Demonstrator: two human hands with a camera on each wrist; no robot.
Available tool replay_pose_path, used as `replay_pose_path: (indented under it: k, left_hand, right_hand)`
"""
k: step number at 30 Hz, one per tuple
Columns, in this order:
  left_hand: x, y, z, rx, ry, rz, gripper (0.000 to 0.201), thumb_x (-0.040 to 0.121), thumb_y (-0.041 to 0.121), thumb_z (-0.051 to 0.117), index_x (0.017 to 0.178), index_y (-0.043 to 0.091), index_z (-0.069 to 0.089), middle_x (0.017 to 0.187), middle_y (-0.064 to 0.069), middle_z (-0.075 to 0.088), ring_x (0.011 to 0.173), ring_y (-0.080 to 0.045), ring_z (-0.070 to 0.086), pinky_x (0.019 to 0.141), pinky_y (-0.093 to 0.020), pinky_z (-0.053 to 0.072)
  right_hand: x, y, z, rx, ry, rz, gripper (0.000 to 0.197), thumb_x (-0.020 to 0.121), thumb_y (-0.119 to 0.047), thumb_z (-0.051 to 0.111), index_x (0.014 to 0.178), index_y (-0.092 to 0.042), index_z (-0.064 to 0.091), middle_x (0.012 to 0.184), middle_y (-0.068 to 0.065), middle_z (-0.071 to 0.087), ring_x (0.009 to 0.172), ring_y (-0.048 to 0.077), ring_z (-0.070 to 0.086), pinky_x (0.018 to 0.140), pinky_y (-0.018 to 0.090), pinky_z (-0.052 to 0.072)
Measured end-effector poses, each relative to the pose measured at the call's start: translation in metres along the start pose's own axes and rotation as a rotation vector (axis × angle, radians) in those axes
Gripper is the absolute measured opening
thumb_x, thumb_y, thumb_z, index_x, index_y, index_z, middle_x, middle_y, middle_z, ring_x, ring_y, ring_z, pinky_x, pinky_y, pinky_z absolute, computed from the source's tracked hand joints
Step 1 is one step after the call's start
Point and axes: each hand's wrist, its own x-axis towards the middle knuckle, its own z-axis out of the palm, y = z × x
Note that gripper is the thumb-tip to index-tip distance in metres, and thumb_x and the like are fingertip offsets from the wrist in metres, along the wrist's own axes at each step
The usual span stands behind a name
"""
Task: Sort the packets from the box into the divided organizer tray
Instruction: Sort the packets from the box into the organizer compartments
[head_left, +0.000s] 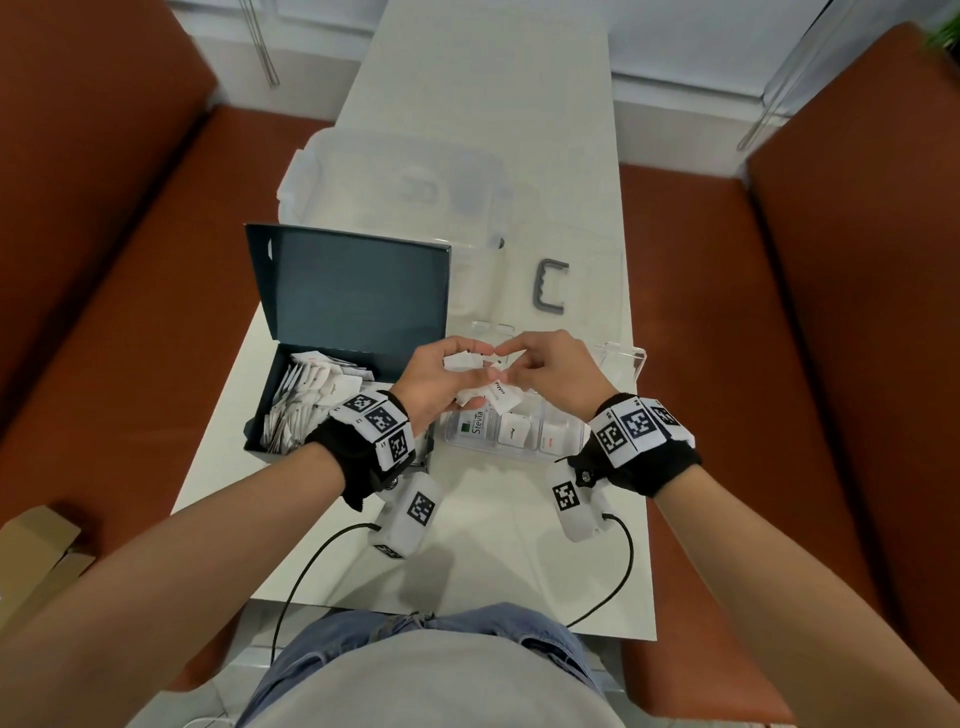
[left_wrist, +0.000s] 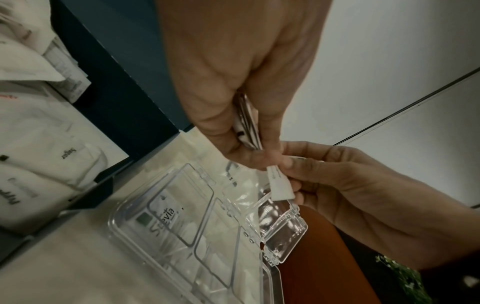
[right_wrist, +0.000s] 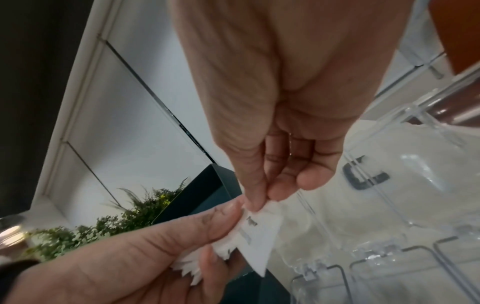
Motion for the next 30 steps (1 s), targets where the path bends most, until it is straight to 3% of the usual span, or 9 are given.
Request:
replay_pose_path:
  k: [6, 9, 12, 17, 19, 22, 24, 30]
  left_hand:
    - [-0.001, -0.001, -0.004, -0.023, 0.027, -0.013, 0.027, 0.086, 0.005, 0.069, 0.113, 0.007, 0.064, 0.1, -0.014, 0.067, 0.076, -0.019, 0.07, 0.055, -0.022, 0.056]
    - [-0.001, -0.001, -0.008, -0.037, 0.045, -0.015, 0.026, 0.087, 0.002, 0.068, 0.112, 0.005, 0.064, 0.098, -0.013, 0.065, 0.075, -0.019, 0.069, 0.055, -0.023, 0.056]
    - [-0.002, -0.001, -0.01, -0.04, 0.048, -0.009, 0.026, 0.087, 0.001, 0.067, 0.113, 0.004, 0.064, 0.096, -0.013, 0.065, 0.072, -0.018, 0.068, 0.053, -0.023, 0.056]
    - [-0.002, 0.0, -0.01, -0.036, 0.055, -0.008, 0.026, 0.087, 0.001, 0.067, 0.113, 0.004, 0.064, 0.096, -0.013, 0.065, 0.073, -0.018, 0.068, 0.053, -0.023, 0.055]
    - [-0.002, -0.001, -0.009, -0.037, 0.055, -0.009, 0.026, 0.087, 0.001, 0.067, 0.113, 0.004, 0.064, 0.096, -0.012, 0.065, 0.074, -0.019, 0.068, 0.052, -0.022, 0.054]
    - [-0.002, -0.002, -0.009, -0.035, 0.057, -0.016, 0.026, 0.087, 0.001, 0.067, 0.112, 0.005, 0.064, 0.095, -0.011, 0.065, 0.076, -0.02, 0.068, 0.052, -0.021, 0.054]
    - [-0.001, -0.003, -0.009, -0.038, 0.06, -0.02, 0.026, 0.087, 0.001, 0.067, 0.112, 0.005, 0.064, 0.095, -0.011, 0.066, 0.076, -0.019, 0.068, 0.052, -0.021, 0.054]
    - [-0.001, -0.005, -0.012, -0.049, 0.051, -0.014, 0.026, 0.088, 0.0, 0.066, 0.113, 0.005, 0.063, 0.094, -0.011, 0.066, 0.076, -0.02, 0.068, 0.053, -0.022, 0.053]
  right_hand:
    - [0.002, 0.02, -0.005, -0.036, 0.061, 0.168, 0.019, 0.083, -0.004, 0.062, 0.097, -0.015, 0.071, 0.064, 0.006, 0.065, 0.057, 0.007, 0.06, 0.064, 0.016, 0.044]
    - [0.003, 0.031, -0.002, -0.077, 0.074, 0.236, 0.012, 0.087, -0.008, 0.06, 0.092, -0.008, 0.071, 0.062, 0.006, 0.065, 0.048, 0.005, 0.056, 0.058, 0.014, 0.045]
    - [0.004, 0.039, 0.002, -0.109, 0.053, 0.279, 0.012, 0.087, -0.007, 0.06, 0.091, -0.003, 0.071, 0.065, 0.01, 0.066, 0.047, 0.006, 0.056, 0.054, 0.014, 0.046]
    - [0.01, 0.042, 0.017, -0.234, 0.006, 0.317, 0.016, 0.088, -0.003, 0.054, 0.091, 0.002, 0.069, 0.077, 0.016, 0.068, 0.047, 0.01, 0.058, 0.054, 0.023, 0.053]
    - [0.011, 0.041, 0.025, -0.305, -0.029, 0.304, 0.019, 0.089, -0.004, 0.051, 0.091, 0.002, 0.069, 0.087, 0.018, 0.069, 0.053, 0.017, 0.063, 0.057, 0.027, 0.055]
    - [0.012, 0.04, 0.036, -0.407, -0.053, 0.315, 0.021, 0.09, -0.008, 0.047, 0.096, -0.003, 0.067, 0.101, 0.017, 0.065, 0.076, 0.032, 0.068, 0.073, 0.037, 0.058]
    - [0.012, 0.04, 0.041, -0.486, -0.049, 0.34, 0.023, 0.09, -0.01, 0.046, 0.1, -0.007, 0.066, 0.104, 0.014, 0.063, 0.085, 0.033, 0.065, 0.079, 0.041, 0.057]
    - [0.011, 0.043, 0.049, -0.683, -0.068, 0.305, 0.024, 0.09, -0.009, 0.045, 0.102, -0.011, 0.067, 0.104, 0.013, 0.064, 0.087, 0.034, 0.063, 0.076, 0.037, 0.053]
